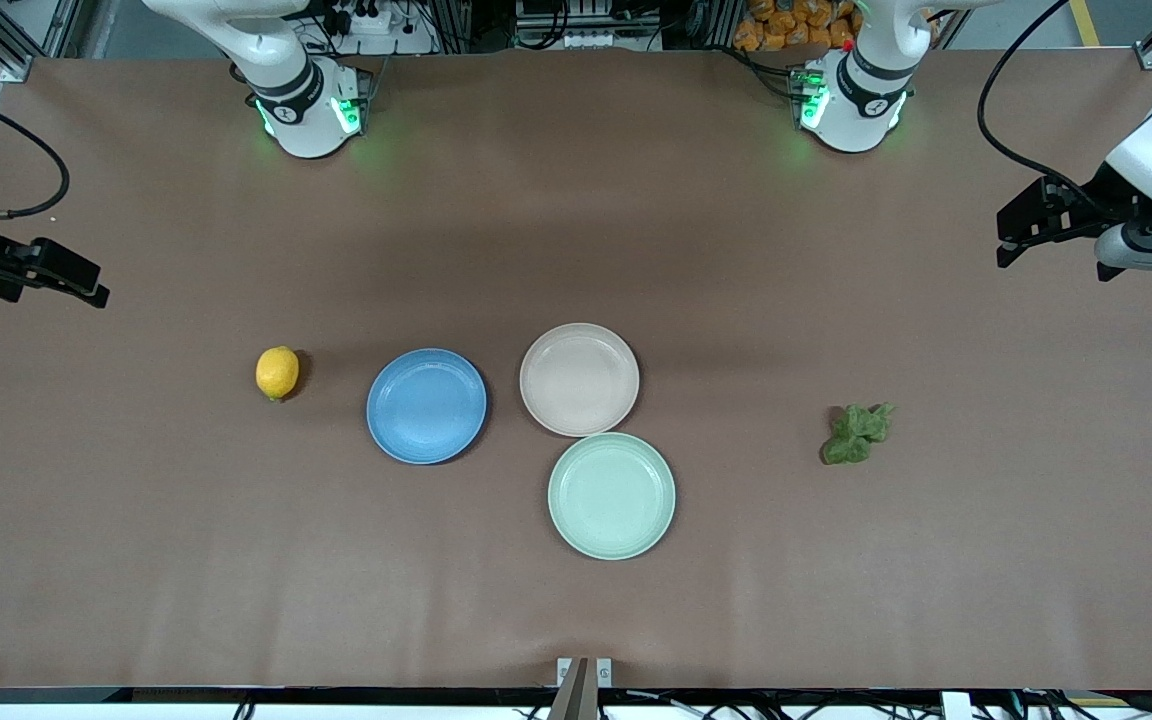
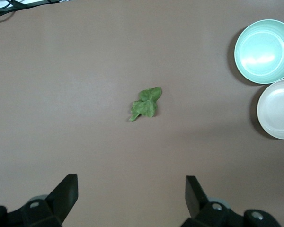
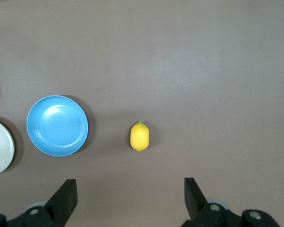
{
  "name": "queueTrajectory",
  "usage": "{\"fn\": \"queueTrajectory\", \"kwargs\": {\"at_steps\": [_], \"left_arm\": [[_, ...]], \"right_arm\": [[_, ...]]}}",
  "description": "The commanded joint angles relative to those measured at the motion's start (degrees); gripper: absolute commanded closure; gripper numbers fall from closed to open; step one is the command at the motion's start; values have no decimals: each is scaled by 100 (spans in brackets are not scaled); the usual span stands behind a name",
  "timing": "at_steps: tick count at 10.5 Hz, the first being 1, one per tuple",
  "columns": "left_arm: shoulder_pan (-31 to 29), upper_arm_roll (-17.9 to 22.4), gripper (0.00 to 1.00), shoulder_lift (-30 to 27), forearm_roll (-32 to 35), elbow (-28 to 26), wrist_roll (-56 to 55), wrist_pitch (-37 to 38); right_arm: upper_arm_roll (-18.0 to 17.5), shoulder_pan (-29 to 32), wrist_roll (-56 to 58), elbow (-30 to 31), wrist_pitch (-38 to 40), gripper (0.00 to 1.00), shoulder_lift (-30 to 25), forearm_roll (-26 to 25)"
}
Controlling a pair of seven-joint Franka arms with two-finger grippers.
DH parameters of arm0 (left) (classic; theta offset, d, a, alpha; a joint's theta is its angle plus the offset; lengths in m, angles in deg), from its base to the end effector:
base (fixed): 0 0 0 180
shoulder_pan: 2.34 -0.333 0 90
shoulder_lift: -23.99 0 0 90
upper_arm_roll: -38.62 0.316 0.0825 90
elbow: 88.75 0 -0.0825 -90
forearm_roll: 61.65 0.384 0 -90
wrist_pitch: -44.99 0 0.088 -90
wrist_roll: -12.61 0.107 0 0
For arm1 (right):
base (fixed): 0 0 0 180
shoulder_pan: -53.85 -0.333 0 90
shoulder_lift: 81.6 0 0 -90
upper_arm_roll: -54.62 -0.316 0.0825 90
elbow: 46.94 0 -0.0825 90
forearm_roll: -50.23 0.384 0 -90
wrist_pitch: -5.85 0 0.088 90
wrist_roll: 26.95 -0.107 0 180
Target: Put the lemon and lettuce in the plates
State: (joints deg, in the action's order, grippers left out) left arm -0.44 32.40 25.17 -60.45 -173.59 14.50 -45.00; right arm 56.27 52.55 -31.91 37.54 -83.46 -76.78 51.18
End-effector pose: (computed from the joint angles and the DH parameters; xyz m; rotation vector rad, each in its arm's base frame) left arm 0.5563 -0.0764 0.6556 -3.1130 0.2713 -0.1099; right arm 0.5797 -0.0010 0.6212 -3.1241 0.1444 0.0006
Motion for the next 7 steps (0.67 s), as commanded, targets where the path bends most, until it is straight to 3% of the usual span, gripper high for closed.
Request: {"fn": "queueTrajectory", "kwargs": {"at_steps": [1, 4, 7], "left_arm": [[-251, -45, 0, -153, -102, -32, 92, 148], [-260, -28, 0, -617, -85, -49, 48, 279], [-497, -19, 0, -541, -102, -85, -13, 736]], "right_arm": [[28, -98, -22, -20, 10, 0, 10, 37], [28, -90, -48, -11, 107, 0, 10, 37], [28, -256, -75, 7, 55, 0, 133, 46]]}}
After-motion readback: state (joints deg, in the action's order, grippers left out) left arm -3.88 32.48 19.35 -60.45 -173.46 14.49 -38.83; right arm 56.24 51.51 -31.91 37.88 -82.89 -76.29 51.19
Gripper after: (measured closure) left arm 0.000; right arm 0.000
